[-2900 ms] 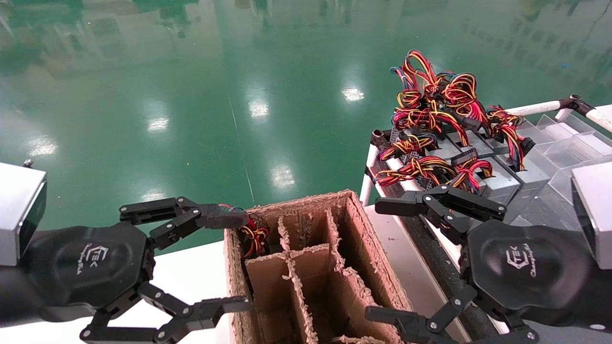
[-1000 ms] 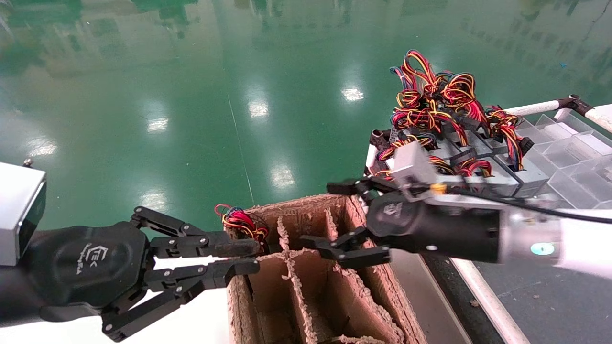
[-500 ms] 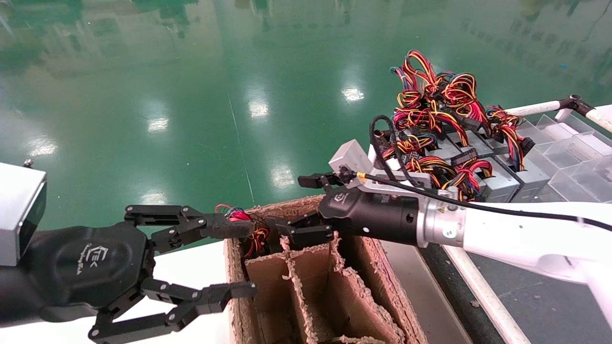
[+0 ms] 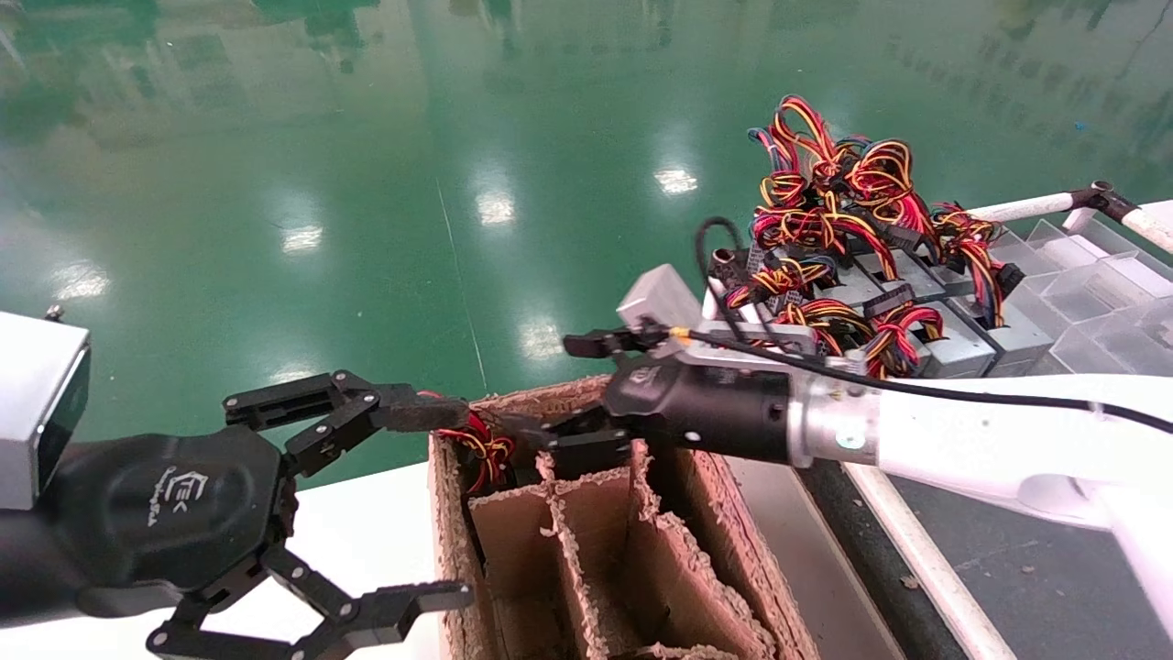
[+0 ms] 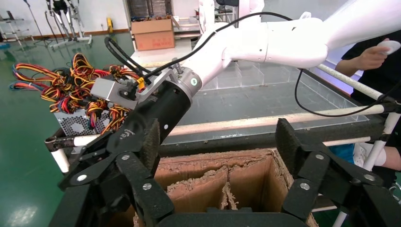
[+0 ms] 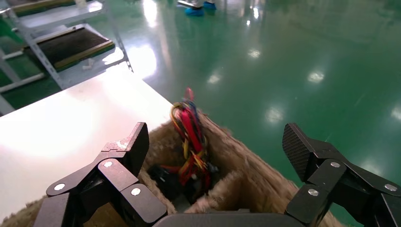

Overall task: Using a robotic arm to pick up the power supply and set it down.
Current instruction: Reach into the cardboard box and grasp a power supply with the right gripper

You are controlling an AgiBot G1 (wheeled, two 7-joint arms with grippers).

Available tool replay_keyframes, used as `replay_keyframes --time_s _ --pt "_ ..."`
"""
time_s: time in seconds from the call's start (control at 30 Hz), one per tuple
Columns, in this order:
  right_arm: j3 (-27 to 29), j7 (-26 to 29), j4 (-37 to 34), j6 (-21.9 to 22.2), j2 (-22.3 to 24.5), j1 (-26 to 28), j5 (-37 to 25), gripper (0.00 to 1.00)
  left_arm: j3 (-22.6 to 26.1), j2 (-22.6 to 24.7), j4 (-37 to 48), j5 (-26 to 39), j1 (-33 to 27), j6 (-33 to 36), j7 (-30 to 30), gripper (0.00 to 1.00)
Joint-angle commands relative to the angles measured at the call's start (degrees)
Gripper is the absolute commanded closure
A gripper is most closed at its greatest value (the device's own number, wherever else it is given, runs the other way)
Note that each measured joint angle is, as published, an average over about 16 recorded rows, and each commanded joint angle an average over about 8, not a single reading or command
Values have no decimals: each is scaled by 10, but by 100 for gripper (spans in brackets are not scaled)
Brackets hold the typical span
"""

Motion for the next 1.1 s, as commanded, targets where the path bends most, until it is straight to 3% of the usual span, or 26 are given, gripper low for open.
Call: replay_keyframes --time_s 0.03,0.33,0.37,0.6,0.63,1.1 --pt "-5 -3 -2 5 -8 -2 -7 0 0 0 0 0 0 0 0 0" --pt "-21 -23 -36 38 -68 3 -29 0 0 0 0 0 0 0 0 0" --pt "-23 -28 -39 41 -71 4 -32 8 0 0 0 0 0 0 0 0" --pt "-28 -51 -61 53 -88 3 -34 95 1 0 0 0 0 0 0 0" --pt "-28 -54 -63 54 -89 2 -33 100 1 0 0 0 0 0 0 0" --pt "-35 -95 -71 59 -92 -9 -8 100 1 0 0 -1 0 0 1 0"
